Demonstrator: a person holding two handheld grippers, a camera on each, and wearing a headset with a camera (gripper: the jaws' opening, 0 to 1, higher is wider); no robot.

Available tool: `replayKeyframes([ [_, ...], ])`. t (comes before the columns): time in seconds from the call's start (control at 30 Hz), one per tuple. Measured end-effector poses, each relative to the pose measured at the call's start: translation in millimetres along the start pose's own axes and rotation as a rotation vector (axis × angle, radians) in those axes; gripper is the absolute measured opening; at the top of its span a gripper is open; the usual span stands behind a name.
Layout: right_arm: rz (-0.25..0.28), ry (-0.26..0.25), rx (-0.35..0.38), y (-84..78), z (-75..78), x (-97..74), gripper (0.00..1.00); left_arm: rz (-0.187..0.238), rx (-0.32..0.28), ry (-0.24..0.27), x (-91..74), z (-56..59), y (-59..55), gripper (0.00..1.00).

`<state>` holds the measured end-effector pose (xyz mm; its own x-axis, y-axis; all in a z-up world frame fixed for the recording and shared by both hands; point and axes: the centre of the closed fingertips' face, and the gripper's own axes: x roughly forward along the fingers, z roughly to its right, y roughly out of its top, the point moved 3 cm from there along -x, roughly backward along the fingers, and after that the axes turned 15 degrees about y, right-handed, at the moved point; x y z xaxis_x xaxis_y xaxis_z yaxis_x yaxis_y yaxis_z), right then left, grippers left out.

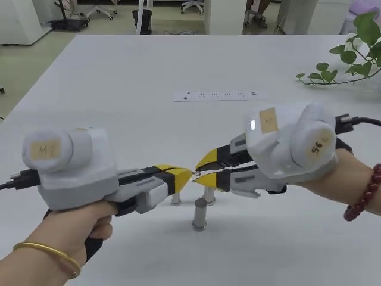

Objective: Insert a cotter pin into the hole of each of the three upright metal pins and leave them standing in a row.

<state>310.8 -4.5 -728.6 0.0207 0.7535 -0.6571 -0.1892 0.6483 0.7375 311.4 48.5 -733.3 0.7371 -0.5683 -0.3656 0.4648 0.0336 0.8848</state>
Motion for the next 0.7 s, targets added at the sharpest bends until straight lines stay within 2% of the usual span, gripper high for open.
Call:
replayKeyframes([
  [0.07,0.017,0.007,0.034,-1.6,1.4,-2.2,0.13,-0.008,0.065,-0.002,-2.1,-1.5,-3.5,0.00],
  [0.13,0.049,0.041,0.086,-2.5,-1.5,-2.6,0.13,-0.015,0.101,-0.011,-3.4,-1.3,-6.0,0.00],
  [0.17,0.083,0.080,0.113,-1.2,-5.2,-2.5,0.13,-0.018,0.121,-0.020,-4.4,-0.9,-7.3,0.00],
  [0.27,0.133,0.112,0.174,-2.2,-7.0,-4.7,0.14,-0.024,0.173,-0.042,-7.2,-0.2,-10.8,0.00],
  [0.4,0.205,0.159,0.266,-5.0,-9.3,-7.5,0.16,-0.017,0.197,-0.076,-10.8,2.8,-12.8,0.00],
  [0.43,0.210,0.161,0.269,-5.6,-9.1,-7.9,0.17,-0.016,0.199,-0.082,-11.2,3.3,-12.9,0.00],
  [0.5,0.227,0.201,0.297,-7.8,-13.6,-8.9,0.17,-0.009,0.213,-0.103,-12.3,5.4,-13.3,0.00],
  [0.6,0.256,0.234,0.313,-7.9,-17.7,-10.0,0.17,-0.009,0.231,-0.147,-14.5,9.9,-14.7,0.00],
  [0.7,0.263,0.258,0.323,-9.1,-22.0,-9.8,0.17,-0.012,0.232,-0.166,-15.9,11.8,-15.5,0.00],
])
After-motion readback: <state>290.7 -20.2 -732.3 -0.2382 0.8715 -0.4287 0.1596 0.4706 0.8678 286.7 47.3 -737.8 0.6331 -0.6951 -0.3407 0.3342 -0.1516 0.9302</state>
